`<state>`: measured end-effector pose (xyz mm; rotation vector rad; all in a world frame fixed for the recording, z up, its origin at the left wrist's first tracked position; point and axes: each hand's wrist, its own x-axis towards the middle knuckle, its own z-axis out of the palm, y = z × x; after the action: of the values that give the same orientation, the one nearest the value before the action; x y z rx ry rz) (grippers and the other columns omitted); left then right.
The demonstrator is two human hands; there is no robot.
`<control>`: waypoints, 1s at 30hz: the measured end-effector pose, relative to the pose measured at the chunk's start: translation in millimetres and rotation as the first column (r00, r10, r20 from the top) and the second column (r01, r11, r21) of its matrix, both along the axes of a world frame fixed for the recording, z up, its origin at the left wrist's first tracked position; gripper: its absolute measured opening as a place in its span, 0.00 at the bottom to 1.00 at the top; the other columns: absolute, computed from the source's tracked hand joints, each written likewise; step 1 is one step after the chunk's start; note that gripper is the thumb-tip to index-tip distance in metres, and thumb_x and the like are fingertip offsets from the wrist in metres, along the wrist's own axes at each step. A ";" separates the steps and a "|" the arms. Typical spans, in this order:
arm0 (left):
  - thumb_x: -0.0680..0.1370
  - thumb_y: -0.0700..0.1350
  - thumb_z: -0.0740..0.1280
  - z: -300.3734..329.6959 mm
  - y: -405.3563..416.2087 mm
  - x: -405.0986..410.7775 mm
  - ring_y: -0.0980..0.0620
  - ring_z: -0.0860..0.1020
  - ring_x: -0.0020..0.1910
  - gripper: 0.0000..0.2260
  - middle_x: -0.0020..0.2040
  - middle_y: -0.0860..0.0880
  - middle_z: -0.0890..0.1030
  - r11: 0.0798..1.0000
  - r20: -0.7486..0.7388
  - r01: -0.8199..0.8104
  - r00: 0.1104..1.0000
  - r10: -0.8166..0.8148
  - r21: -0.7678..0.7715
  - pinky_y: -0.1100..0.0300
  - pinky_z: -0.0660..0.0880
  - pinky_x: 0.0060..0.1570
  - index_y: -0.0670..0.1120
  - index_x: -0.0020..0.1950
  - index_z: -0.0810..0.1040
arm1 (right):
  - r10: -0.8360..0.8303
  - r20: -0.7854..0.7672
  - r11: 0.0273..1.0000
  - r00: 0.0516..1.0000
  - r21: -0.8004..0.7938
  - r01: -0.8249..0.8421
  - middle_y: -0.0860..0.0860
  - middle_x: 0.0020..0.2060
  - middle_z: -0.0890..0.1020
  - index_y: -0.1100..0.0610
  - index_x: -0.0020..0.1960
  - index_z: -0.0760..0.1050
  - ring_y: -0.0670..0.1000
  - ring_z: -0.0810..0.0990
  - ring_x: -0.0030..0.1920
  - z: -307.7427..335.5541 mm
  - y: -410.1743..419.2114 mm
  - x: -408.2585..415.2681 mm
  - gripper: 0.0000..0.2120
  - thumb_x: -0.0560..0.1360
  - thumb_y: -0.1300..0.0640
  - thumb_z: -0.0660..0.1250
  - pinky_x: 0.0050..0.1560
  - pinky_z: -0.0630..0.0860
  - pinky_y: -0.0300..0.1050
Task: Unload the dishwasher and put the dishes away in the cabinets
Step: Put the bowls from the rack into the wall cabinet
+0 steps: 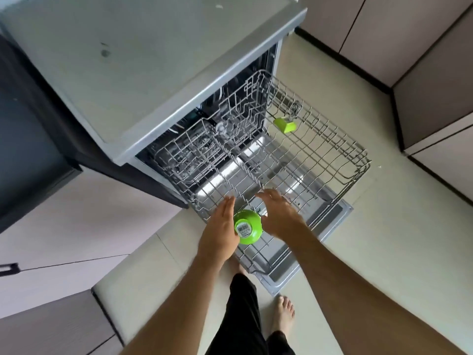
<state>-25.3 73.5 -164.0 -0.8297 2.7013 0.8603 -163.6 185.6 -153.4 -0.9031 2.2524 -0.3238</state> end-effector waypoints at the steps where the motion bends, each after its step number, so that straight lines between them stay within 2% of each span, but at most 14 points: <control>1: 0.73 0.33 0.69 -9.4 -1.0 -2.5 0.47 0.56 0.78 0.40 0.79 0.44 0.58 1.000 0.009 0.003 1.000 -0.003 0.006 0.54 0.58 0.76 0.43 0.80 0.52 | 0.019 0.013 1.000 1.000 0.024 -0.020 0.48 0.76 0.60 0.49 0.76 0.61 0.57 0.68 0.71 -10.8 -1.8 1.7 0.33 0.74 0.67 0.63 0.64 0.73 0.53; 5: 0.73 0.33 0.69 -38.6 -2.1 -14.8 0.45 0.58 0.77 0.37 0.77 0.41 0.61 0.997 0.038 0.075 0.997 -0.074 -0.021 0.55 0.54 0.76 0.41 0.79 0.56 | 0.189 0.012 0.977 0.982 0.094 -0.189 0.52 0.76 0.60 0.54 0.78 0.57 0.58 0.62 0.74 -44.9 -6.0 10.5 0.35 0.74 0.59 0.66 0.69 0.70 0.56; 8: 0.78 0.33 0.62 -53.2 3.2 -23.9 0.43 0.56 0.78 0.30 0.77 0.39 0.60 0.990 0.060 0.131 0.990 -0.128 -0.049 0.58 0.49 0.73 0.38 0.78 0.55 | 0.405 -0.102 0.904 0.908 0.196 -0.381 0.57 0.79 0.52 0.59 0.80 0.48 0.63 0.50 0.78 -71.5 -6.6 21.2 0.40 0.75 0.58 0.66 0.77 0.56 0.59; 10: 0.81 0.36 0.58 -61.6 5.1 -27.7 0.44 0.51 0.79 0.28 0.79 0.39 0.55 0.994 0.147 0.102 0.984 -0.096 -0.031 0.56 0.50 0.75 0.39 0.79 0.51 | 0.469 -0.137 0.867 0.872 0.261 -0.425 0.56 0.80 0.44 0.59 0.80 0.40 0.66 0.40 0.78 -88.3 -5.4 28.1 0.44 0.75 0.58 0.66 0.77 0.45 0.62; 13: 0.81 0.39 0.60 -73.9 5.3 -30.2 0.45 0.49 0.79 0.30 0.79 0.40 0.53 0.997 0.257 0.082 0.963 -0.076 -0.010 0.55 0.48 0.76 0.39 0.79 0.49 | 0.498 -0.130 0.844 0.857 0.300 -0.444 0.55 0.79 0.38 0.56 0.79 0.34 0.69 0.34 0.75 -107.9 -8.5 35.9 0.45 0.78 0.52 0.64 0.75 0.39 0.67; 17: 0.83 0.40 0.58 -82.9 3.8 -34.0 0.45 0.56 0.77 0.26 0.78 0.40 0.58 0.999 0.293 0.047 0.955 -0.048 0.010 0.54 0.53 0.76 0.38 0.79 0.52 | 0.465 -0.137 0.855 0.875 0.325 -0.404 0.55 0.79 0.38 0.53 0.76 0.29 0.69 0.33 0.75 -119.3 -14.7 39.5 0.45 0.79 0.54 0.63 0.73 0.41 0.73; 20: 0.82 0.39 0.57 -84.8 -1.5 -36.7 0.45 0.61 0.75 0.25 0.76 0.41 0.63 0.998 0.312 -0.018 0.950 -0.002 0.063 0.53 0.59 0.75 0.39 0.78 0.57 | 0.451 -0.132 0.860 0.883 0.328 -0.390 0.54 0.79 0.37 0.52 0.73 0.25 0.69 0.34 0.75 -124.8 -17.6 36.1 0.44 0.80 0.50 0.62 0.71 0.39 0.74; 22: 0.81 0.38 0.58 -84.9 -4.5 -37.5 0.45 0.62 0.75 0.25 0.76 0.41 0.62 0.995 0.324 -0.036 0.946 0.003 0.096 0.52 0.61 0.74 0.39 0.78 0.57 | 0.435 -0.148 0.874 0.888 0.306 -0.377 0.53 0.79 0.37 0.51 0.73 0.26 0.70 0.36 0.76 -130.2 -17.6 33.2 0.47 0.79 0.49 0.65 0.69 0.38 0.75; 27: 0.81 0.42 0.59 -88.6 -4.3 -40.2 0.45 0.64 0.73 0.26 0.75 0.43 0.64 0.991 0.380 -0.062 0.925 0.011 0.122 0.49 0.67 0.71 0.42 0.78 0.56 | 0.429 -0.134 0.882 0.893 0.274 -0.382 0.53 0.80 0.44 0.50 0.80 0.35 0.70 0.41 0.77 -137.2 -15.0 31.1 0.47 0.76 0.46 0.67 0.70 0.43 0.76; 30: 0.78 0.41 0.67 -92.1 -7.0 -42.4 0.44 0.68 0.71 0.35 0.73 0.42 0.65 0.985 0.421 -0.046 0.906 -0.029 0.168 0.47 0.70 0.68 0.42 0.79 0.52 | 0.415 -0.118 0.895 0.902 0.230 -0.382 0.55 0.78 0.55 0.51 0.80 0.42 0.68 0.47 0.77 -138.7 -16.5 27.8 0.50 0.71 0.42 0.71 0.71 0.45 0.75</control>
<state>-67.8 66.5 -256.0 -0.8720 2.2136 0.7958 -135.8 169.0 -292.2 -1.2887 2.1265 0.1719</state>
